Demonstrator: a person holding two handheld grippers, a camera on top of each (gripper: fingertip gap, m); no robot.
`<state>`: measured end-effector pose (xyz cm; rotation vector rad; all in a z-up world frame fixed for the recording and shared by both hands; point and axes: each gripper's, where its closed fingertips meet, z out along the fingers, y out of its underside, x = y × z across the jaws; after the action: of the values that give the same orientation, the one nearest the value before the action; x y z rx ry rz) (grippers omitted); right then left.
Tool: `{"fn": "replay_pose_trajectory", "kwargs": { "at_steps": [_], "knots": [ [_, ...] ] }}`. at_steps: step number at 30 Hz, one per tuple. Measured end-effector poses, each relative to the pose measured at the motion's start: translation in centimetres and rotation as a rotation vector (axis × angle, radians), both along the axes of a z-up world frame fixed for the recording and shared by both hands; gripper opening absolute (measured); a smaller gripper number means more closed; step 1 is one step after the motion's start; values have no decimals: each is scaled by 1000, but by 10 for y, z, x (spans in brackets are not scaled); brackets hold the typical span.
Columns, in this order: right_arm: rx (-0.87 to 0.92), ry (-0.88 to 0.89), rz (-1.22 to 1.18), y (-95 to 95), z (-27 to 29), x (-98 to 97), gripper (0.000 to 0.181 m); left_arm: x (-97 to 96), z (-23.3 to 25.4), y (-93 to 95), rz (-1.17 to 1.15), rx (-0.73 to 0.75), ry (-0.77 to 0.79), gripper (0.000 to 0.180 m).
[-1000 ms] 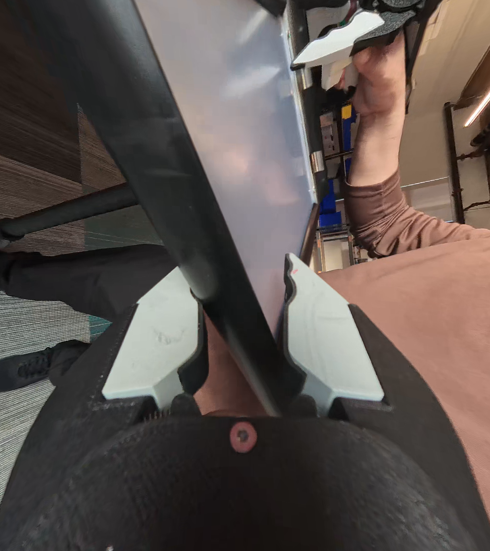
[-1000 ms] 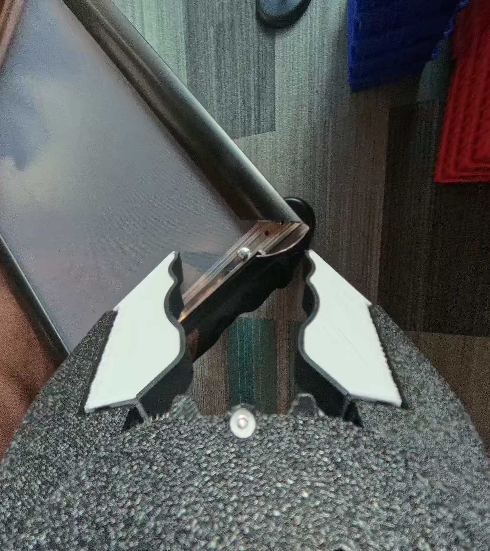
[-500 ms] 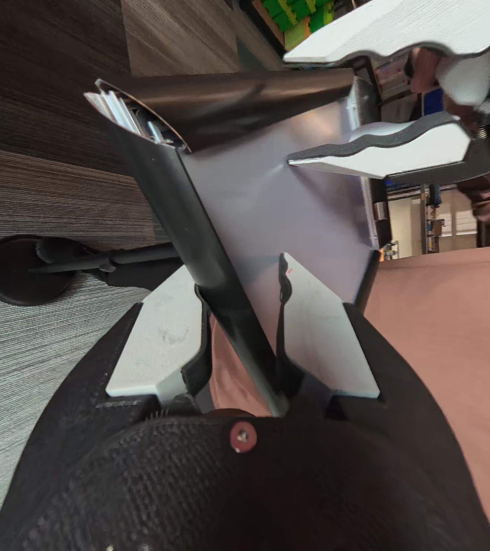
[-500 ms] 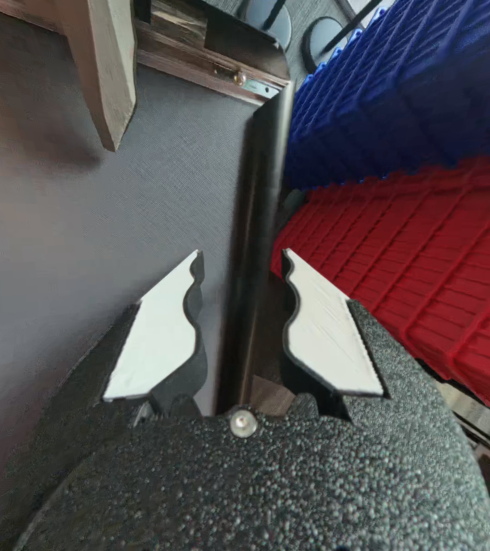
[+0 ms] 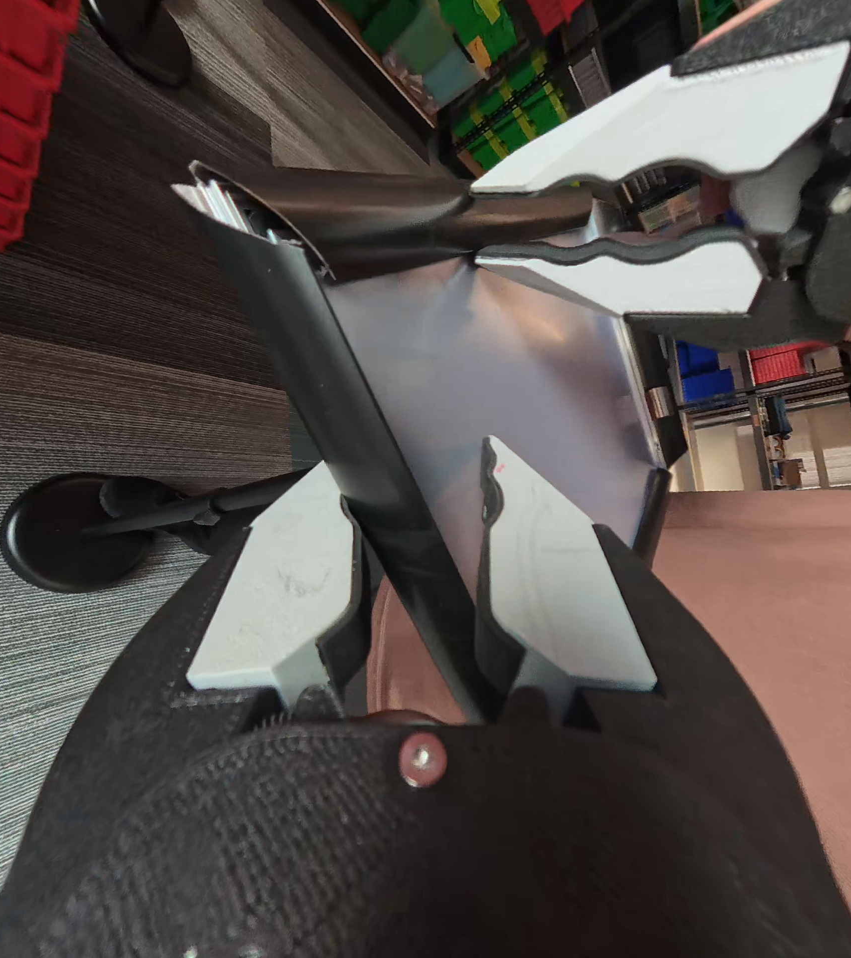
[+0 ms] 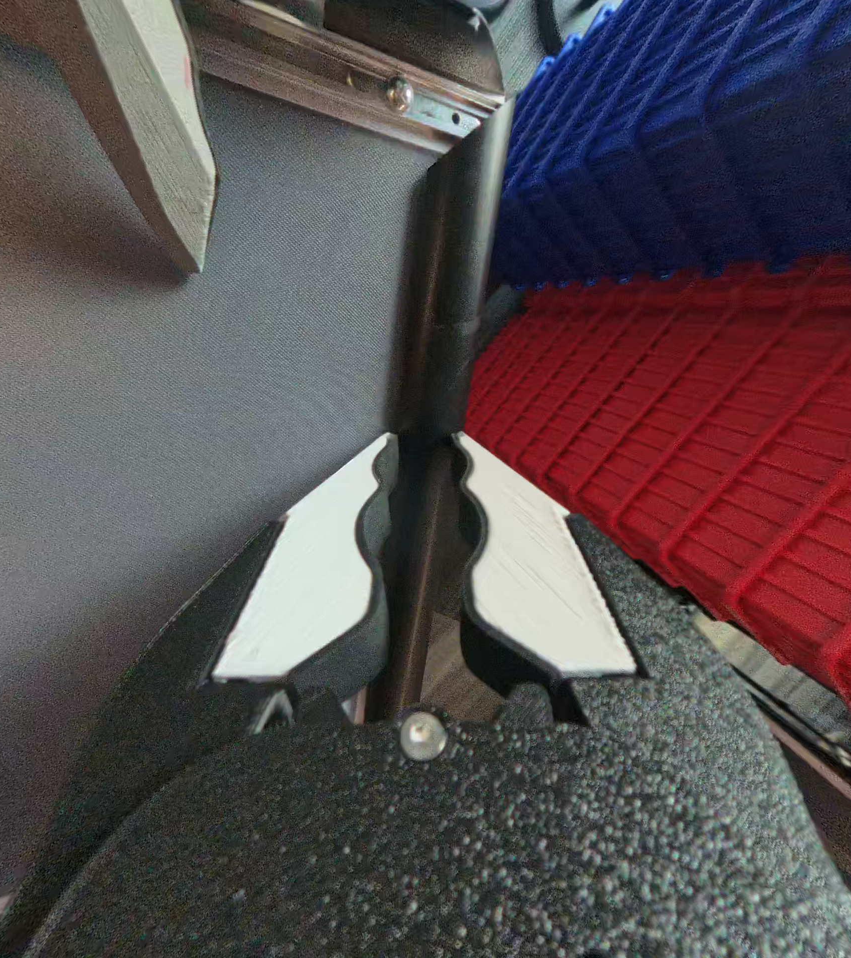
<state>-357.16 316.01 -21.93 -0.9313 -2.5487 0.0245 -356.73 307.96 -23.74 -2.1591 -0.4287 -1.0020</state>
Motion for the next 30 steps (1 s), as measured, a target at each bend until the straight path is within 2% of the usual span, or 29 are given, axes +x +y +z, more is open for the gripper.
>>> {"fn": "replay_pose_trajectory", "kwargs": {
  "at_steps": [4,13,21,25,27,30],
  "knots": [
    [201,210,151,-5,3,-15,8,-12,1,-3,72,-19,6,43],
    [178,373,215,-7,13,-31,0,-22,1,-5,133,-13,2,42],
    [115,386,190,-2,18,-38,0,-24,1,-2,157,-17,-10,41],
    [247,506,129,33,44,-57,0,-13,0,-8,113,-16,-40,40],
    [73,378,14,53,38,-60,0,-5,1,-8,99,-1,-63,37],
    [22,453,-45,70,70,-68,0,-9,1,-4,123,-5,-24,39]
  ]
}}
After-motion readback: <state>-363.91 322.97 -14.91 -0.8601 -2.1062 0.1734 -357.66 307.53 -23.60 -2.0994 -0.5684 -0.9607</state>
